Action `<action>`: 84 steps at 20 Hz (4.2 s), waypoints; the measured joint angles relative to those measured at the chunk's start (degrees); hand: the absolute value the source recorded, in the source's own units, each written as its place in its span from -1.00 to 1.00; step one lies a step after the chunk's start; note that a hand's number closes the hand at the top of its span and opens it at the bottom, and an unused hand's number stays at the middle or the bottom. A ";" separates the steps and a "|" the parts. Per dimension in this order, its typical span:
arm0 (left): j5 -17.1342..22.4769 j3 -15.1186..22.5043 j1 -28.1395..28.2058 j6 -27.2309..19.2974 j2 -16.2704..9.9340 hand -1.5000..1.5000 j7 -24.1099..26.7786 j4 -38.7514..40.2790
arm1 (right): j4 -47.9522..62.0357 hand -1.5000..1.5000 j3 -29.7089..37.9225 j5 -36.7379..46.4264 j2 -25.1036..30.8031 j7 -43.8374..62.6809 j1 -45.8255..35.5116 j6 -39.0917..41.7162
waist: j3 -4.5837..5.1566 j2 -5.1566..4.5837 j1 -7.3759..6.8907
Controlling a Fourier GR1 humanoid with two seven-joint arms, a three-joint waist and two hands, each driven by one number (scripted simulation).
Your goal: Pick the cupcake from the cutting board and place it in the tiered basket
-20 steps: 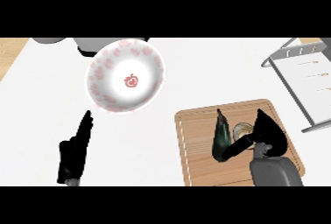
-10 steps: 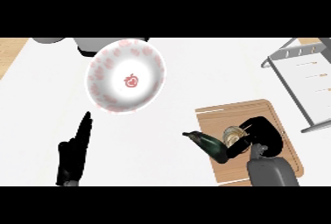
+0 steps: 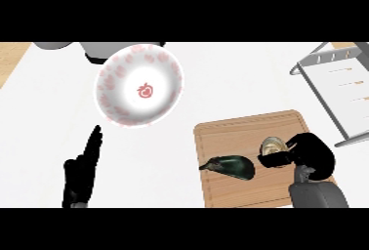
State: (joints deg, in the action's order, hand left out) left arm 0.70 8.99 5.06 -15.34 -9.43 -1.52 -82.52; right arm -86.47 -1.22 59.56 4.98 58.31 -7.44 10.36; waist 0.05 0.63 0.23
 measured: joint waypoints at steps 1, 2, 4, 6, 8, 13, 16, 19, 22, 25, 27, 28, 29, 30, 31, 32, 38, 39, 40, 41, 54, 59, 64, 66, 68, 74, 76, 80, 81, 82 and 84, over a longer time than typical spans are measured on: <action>-0.21 0.10 0.18 -0.33 0.25 0.00 0.00 -0.11 | -0.95 1.00 1.91 -0.55 1.36 -0.20 1.13 -0.01 | -0.04 -0.03 0.23; 0.06 -0.16 0.26 -0.15 0.26 0.00 0.26 0.18 | -1.66 1.00 3.86 -1.08 2.44 -0.40 2.52 -0.27 | -0.06 -0.02 0.52; 0.29 -0.58 0.47 0.08 0.07 0.00 0.64 0.17 | -3.55 1.00 7.74 -1.95 4.21 -0.43 3.95 -0.81 | -0.15 -0.10 0.66; 0.15 -0.54 0.58 0.13 0.15 0.00 0.63 0.01 | -6.55 1.00 10.80 -2.64 5.31 -0.30 4.91 -1.27 | -0.19 -0.14 0.67; 0.07 -0.76 0.69 0.26 -0.07 0.00 0.79 0.04 | -11.22 1.00 13.21 -3.06 5.75 0.10 5.69 -1.74 | -0.22 -0.08 0.83; 0.48 -1.40 1.18 0.83 -0.46 0.00 1.39 -0.11 | -24.00 1.00 17.98 -2.08 4.95 1.90 5.07 -4.04 | -0.17 0.03 0.98; 0.25 -1.31 1.10 0.67 -0.17 0.00 1.35 0.06 | -33.14 1.00 19.85 -0.36 5.77 3.11 3.78 -3.70 | -0.12 0.07 1.10; 0.94 -2.02 1.14 1.76 -1.09 0.00 0.87 -0.39 | -40.96 1.00 20.76 2.05 8.85 4.15 1.62 -0.41 | -0.05 -0.02 0.71; 0.27 -1.64 0.46 1.33 -0.36 0.00 0.97 0.26 | -46.80 1.00 20.54 3.98 11.77 4.64 -0.75 4.18 | -0.06 -0.10 0.40; -0.35 -1.30 0.01 1.01 0.06 0.00 0.75 0.15 | -46.44 1.00 22.61 3.64 15.19 4.30 -6.31 8.10 | -0.04 -0.22 -0.01; -0.78 -0.89 0.40 0.80 0.51 0.00 1.45 0.00 | -45.65 1.00 23.21 4.21 16.66 4.28 -9.80 10.23 | -0.03 -0.25 -0.30; -0.77 -0.99 0.23 0.94 0.45 0.00 1.37 0.24 | -44.82 1.00 23.48 4.52 17.24 4.19 -11.49 11.15 | -0.03 -0.28 -0.39; -1.05 -0.82 0.27 0.76 0.65 0.00 1.57 0.18 | -43.71 1.00 23.71 4.95 17.80 4.15 -13.38 11.88 | -0.03 -0.31 -0.53; -1.22 -0.78 0.32 0.73 0.70 0.00 1.86 0.24 | -42.57 1.00 24.22 4.97 18.17 3.95 -14.84 12.58 | -0.03 -0.33 -0.57; -1.21 -0.85 -0.41 0.83 0.80 0.00 1.62 0.85 | -40.30 1.00 25.41 4.68 19.22 3.41 -16.99 13.22 | -0.06 -0.37 -0.58; -1.20 -0.87 -0.39 1.07 0.52 0.00 1.09 0.45 | -38.72 1.00 25.98 5.05 19.75 3.17 -18.60 13.74 | -0.05 -0.39 -0.69; -0.47 -1.57 -0.27 2.48 -0.11 0.00 1.01 0.19 | -25.58 1.00 30.76 5.77 23.88 0.68 -27.72 15.22 | -0.10 -0.54 -1.02; -0.42 -1.43 -0.09 2.67 -0.09 0.00 0.65 -0.25 | -23.15 1.00 31.51 5.80 24.80 0.23 -29.25 15.29 | -0.10 -0.55 -1.06; -0.51 -1.37 0.37 2.63 0.18 0.00 1.71 -0.20 | -20.63 1.00 32.59 5.53 25.62 -0.50 -30.09 15.25 | -0.11 -0.55 -1.05; -0.57 -1.47 0.24 2.64 0.10 0.00 1.15 -0.29 | -18.82 1.00 33.65 5.14 26.43 -1.12 -30.81 15.25 | -0.13 -0.55 -0.95; -1.20 -2.73 -1.29 3.10 1.02 0.00 1.14 1.44 | 10.46 1.00 33.54 4.95 29.43 -8.07 -35.65 1.14 | -0.26 -0.62 -1.06; -2.51 -1.89 -0.96 2.21 2.07 0.00 0.46 0.34 | 21.95 1.00 32.77 6.27 29.97 -9.06 -37.53 -6.55 | -0.23 -0.70 -1.24; -2.77 -2.13 -0.49 2.41 1.99 0.00 -0.33 -0.39 | 29.98 1.00 34.87 3.89 30.03 -12.10 -38.16 -14.71 | -0.23 -0.76 -1.21; -2.59 -2.38 -0.56 2.50 2.15 0.00 0.03 0.10 | 31.28 -1.00 37.19 1.12 28.95 -13.07 -38.69 -17.87 | -0.26 -0.76 -1.17; -2.77 -2.26 -0.71 2.54 2.27 0.00 0.12 0.21 | 33.31 -1.00 39.26 -1.45 27.99 -14.59 -39.59 -21.46 | -0.31 -0.81 -1.31; -2.69 -2.85 -1.62 2.72 2.43 0.00 0.11 1.11 | 35.56 -1.00 44.18 -9.58 26.38 -21.69 -40.84 -30.41 | -0.33 -0.73 -1.09; -2.63 -2.98 -1.30 3.15 2.08 0.00 0.19 0.82 | 35.42 -1.00 45.40 -12.04 25.94 -24.15 -41.13 -33.23 | -0.31 -0.69 -1.07; -2.98 -3.12 -1.00 2.57 2.34 0.00 -0.60 0.26 | 32.89 -1.00 46.25 -14.06 26.28 -27.72 -40.32 -38.66 | -0.25 -0.58 -0.76; -2.74 -3.34 -0.89 2.95 2.03 0.00 -0.70 0.15 | 32.10 -1.00 46.54 -13.73 26.50 -27.83 -40.01 -40.74 | -0.22 -0.57 -0.70; -2.73 -3.12 -0.15 3.06 2.07 0.00 -0.52 -0.49 | 31.05 -1.00 46.97 -13.36 27.46 -27.30 -39.70 -41.87 | -0.21 -0.49 -0.59; -3.05 -2.97 0.68 2.67 2.23 0.00 -0.54 -0.91 | 28.44 -1.00 47.53 -11.72 28.70 -24.91 -38.49 -43.96 | -0.15 -0.34 -0.17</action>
State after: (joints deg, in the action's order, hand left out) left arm -2.35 6.02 5.74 -12.66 -7.20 -2.07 -83.44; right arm -58.03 46.30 47.84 33.68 33.40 -45.92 -33.60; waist -0.10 0.29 0.06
